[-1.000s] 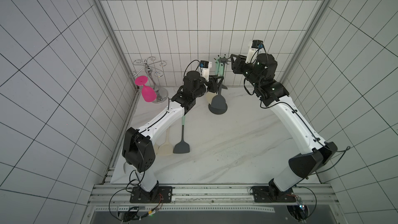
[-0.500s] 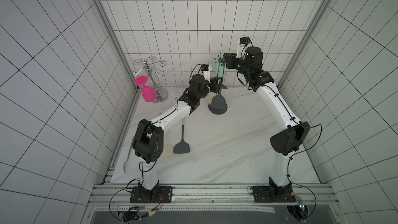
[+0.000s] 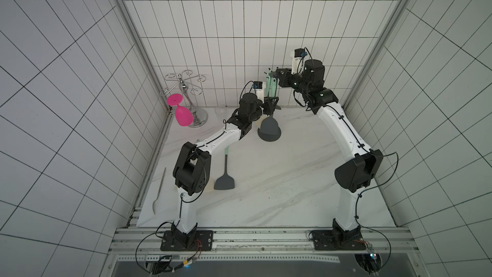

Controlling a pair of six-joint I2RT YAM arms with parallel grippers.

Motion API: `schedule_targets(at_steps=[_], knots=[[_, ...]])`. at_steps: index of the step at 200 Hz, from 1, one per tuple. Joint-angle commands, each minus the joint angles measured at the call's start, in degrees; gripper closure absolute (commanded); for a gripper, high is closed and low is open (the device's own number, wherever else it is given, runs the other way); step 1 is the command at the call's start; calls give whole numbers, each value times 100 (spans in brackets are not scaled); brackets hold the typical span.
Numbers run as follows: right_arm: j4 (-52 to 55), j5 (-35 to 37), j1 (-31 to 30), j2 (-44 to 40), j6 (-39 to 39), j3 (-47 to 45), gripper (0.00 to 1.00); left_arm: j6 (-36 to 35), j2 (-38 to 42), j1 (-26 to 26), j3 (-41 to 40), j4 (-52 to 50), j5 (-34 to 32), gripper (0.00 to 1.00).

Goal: Take the spatula off the kitchen utensil rack
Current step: Take off the spatula from the rack.

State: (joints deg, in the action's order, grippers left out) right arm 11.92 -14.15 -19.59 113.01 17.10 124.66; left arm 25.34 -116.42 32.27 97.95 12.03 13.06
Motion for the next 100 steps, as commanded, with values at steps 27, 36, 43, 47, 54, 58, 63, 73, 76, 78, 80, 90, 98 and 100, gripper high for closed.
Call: schedule_targets(at_steps=[27, 36, 43, 47, 54, 58, 63, 73, 76, 78, 80, 90, 98, 100], knots=[[73, -140, 114, -119, -107, -384, 92, -272, -37, -117, 82, -24, 372, 88], [64, -132, 123, -128, -111, -420, 92, -317, 27, -141, 22, -39, 390, 95], [56, -129, 131, -139, -107, -442, 93, -349, 87, -159, -36, -33, 390, 99], [43, -124, 137, -147, -102, -463, 93, -363, 124, -164, -72, -29, 390, 100], [38, -115, 131, -155, -86, -483, 94, -404, 187, -183, -128, -26, 386, 100], [29, -108, 132, -159, -78, -501, 93, -430, 223, -187, -157, -28, 390, 100], [23, -101, 135, -170, -71, -519, 94, -455, 261, -195, -198, -26, 390, 100], [6, -98, 140, -185, -67, -557, 94, -508, 340, -205, -260, -35, 390, 100], [3, -90, 140, -197, -67, -568, 94, -527, 365, -213, -275, -41, 390, 100], [3, -88, 140, -200, -67, -577, 94, -534, 383, -217, -291, -45, 386, 100], [3, -81, 145, -207, -67, -586, 94, -551, 401, -214, -298, -46, 394, 100], [-13, -57, 140, -233, -67, -641, 94, -601, 481, -230, -364, -49, 407, 100], [-28, -36, 145, -260, -67, -693, 94, -634, 543, -241, -401, -51, 408, 100], [-35, -29, 141, -266, -62, -710, 94, -644, 555, -244, -411, -56, 408, 100]])
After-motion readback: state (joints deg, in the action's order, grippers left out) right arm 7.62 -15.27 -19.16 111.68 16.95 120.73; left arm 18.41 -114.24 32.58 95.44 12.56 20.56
